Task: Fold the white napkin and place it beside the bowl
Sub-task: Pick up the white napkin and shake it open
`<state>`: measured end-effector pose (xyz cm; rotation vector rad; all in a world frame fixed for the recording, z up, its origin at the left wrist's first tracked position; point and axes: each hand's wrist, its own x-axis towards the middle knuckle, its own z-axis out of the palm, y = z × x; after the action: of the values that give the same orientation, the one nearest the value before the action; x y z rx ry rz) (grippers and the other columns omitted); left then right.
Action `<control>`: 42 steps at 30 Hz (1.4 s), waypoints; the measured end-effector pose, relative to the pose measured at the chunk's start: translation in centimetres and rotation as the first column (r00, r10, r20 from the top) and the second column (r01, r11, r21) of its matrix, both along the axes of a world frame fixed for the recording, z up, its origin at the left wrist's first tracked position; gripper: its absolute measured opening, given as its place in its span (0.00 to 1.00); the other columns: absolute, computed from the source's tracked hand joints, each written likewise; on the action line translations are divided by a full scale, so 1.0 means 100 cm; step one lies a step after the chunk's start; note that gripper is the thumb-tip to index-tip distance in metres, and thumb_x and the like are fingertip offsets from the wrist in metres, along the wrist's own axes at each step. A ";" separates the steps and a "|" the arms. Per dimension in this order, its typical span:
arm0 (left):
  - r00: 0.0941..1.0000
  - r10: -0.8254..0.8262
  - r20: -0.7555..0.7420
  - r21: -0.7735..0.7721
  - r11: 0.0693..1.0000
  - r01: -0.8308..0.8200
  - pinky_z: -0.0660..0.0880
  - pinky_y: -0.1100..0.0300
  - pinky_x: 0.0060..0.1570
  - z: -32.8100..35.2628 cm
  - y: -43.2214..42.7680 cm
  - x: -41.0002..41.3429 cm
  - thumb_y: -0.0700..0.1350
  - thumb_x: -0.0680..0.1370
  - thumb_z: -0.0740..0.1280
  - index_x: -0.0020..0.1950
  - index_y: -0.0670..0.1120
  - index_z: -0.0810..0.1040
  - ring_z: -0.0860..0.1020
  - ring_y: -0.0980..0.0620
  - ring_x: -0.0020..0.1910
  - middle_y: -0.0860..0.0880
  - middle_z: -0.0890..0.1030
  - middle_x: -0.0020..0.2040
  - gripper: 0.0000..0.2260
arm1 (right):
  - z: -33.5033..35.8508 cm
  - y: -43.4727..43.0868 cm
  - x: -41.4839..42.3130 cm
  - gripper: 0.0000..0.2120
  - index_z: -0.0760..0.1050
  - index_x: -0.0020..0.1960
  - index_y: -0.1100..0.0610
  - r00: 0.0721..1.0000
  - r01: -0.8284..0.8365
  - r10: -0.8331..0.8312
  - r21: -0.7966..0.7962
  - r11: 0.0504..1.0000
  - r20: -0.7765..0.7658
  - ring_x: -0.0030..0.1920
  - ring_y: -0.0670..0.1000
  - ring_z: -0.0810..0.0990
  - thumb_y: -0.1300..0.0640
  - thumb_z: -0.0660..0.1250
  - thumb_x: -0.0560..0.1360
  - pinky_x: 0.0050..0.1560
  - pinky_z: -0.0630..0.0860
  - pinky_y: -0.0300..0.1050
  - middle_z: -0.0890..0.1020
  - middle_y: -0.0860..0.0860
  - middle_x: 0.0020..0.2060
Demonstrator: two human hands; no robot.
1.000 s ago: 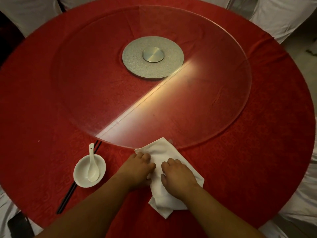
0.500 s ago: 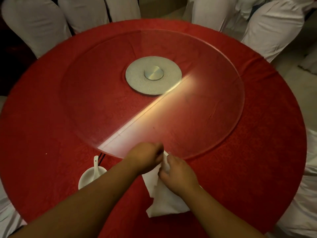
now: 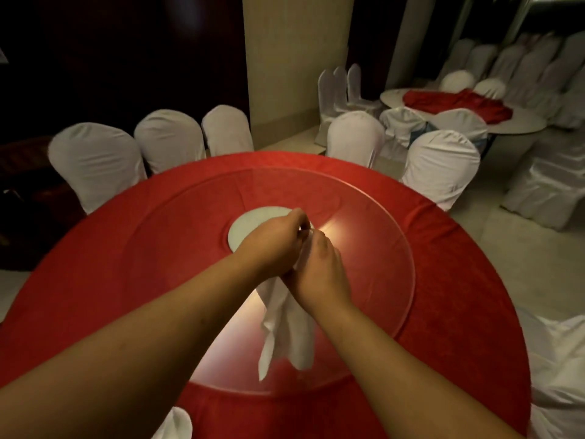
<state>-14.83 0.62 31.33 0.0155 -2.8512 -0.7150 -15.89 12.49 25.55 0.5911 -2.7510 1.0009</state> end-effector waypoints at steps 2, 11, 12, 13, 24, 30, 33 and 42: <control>0.999 0.016 -0.030 0.063 0.998 -0.014 0.76 0.51 0.44 0.024 -0.003 -0.005 0.50 0.84 0.60 0.60 0.50 0.74 0.80 0.47 0.46 0.47 0.83 0.51 0.08 | 0.015 -0.002 -0.002 0.35 0.62 0.73 0.52 1.000 0.022 -0.022 0.008 1.000 -0.014 0.63 0.55 0.73 0.46 0.69 0.70 0.62 0.73 0.53 0.74 0.51 0.64; 0.999 -0.001 -0.035 -0.079 0.997 -0.002 0.67 0.60 0.34 0.077 -0.036 -0.008 0.57 0.82 0.64 0.56 0.54 0.77 0.75 0.57 0.41 0.54 0.79 0.48 0.09 | 0.039 0.023 -0.029 0.07 0.71 0.45 0.48 0.978 0.201 -0.185 -0.185 0.962 0.099 0.37 0.53 0.75 0.59 0.60 0.71 0.29 0.63 0.41 0.76 0.43 0.36; 1.000 -0.006 -0.025 -0.217 0.976 0.000 0.66 0.59 0.33 0.079 -0.040 -0.006 0.60 0.81 0.65 0.56 0.54 0.77 0.74 0.55 0.40 0.54 0.78 0.46 0.12 | 0.042 0.026 -0.032 0.08 0.72 0.45 0.48 0.975 0.215 -0.195 -0.225 0.950 0.109 0.35 0.50 0.76 0.60 0.60 0.70 0.29 0.63 0.39 0.77 0.43 0.35; 1.000 -0.003 -0.003 -0.312 0.950 0.002 0.65 0.59 0.32 0.081 -0.044 -0.004 0.64 0.79 0.66 0.56 0.54 0.77 0.74 0.54 0.40 0.54 0.77 0.45 0.15 | 0.044 0.029 -0.034 0.09 0.73 0.44 0.47 0.971 0.231 -0.207 -0.256 0.939 0.116 0.35 0.47 0.76 0.60 0.61 0.70 0.29 0.63 0.39 0.78 0.43 0.35; 0.997 -0.031 0.077 -0.116 0.992 0.040 0.68 0.58 0.34 0.079 -0.031 -0.001 0.57 0.79 0.68 0.41 0.54 0.81 0.77 0.57 0.38 0.57 0.80 0.38 0.11 | 0.056 0.004 -0.010 0.25 0.68 0.68 0.48 0.989 -0.106 0.104 -0.017 0.994 -0.107 0.63 0.53 0.73 0.47 0.67 0.72 0.61 0.72 0.49 0.76 0.48 0.61; 0.995 -0.014 0.095 -0.205 0.978 0.034 0.70 0.59 0.35 0.088 -0.039 -0.001 0.56 0.79 0.69 0.49 0.53 0.84 0.77 0.58 0.40 0.56 0.81 0.41 0.09 | 0.049 0.023 -0.023 0.16 0.77 0.59 0.51 0.994 0.112 -0.112 0.013 0.994 -0.018 0.55 0.56 0.78 0.61 0.64 0.72 0.49 0.74 0.48 0.81 0.51 0.54; 0.991 -0.010 0.134 -0.339 0.939 0.055 0.70 0.59 0.37 0.085 -0.051 0.002 0.57 0.78 0.71 0.51 0.53 0.85 0.79 0.54 0.42 0.55 0.83 0.44 0.09 | 0.043 0.046 -0.032 0.08 0.75 0.44 0.52 0.992 0.118 -0.123 0.185 0.976 0.018 0.46 0.60 0.81 0.62 0.61 0.70 0.38 0.71 0.46 0.80 0.52 0.41; 0.906 0.055 0.421 -0.481 0.860 0.171 0.76 0.54 0.55 0.056 -0.079 0.005 0.48 0.81 0.66 0.62 0.52 0.83 0.80 0.48 0.54 0.50 0.84 0.58 0.12 | 0.063 0.098 -0.072 0.09 0.75 0.44 0.50 0.975 -0.170 0.039 0.618 0.767 0.219 0.46 0.56 0.80 0.64 0.63 0.72 0.42 0.74 0.46 0.79 0.49 0.42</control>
<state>-14.32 -7.28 36.92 0.0021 -3.3789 0.0828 -23.08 22.25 31.90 0.7713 -3.2543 0.0909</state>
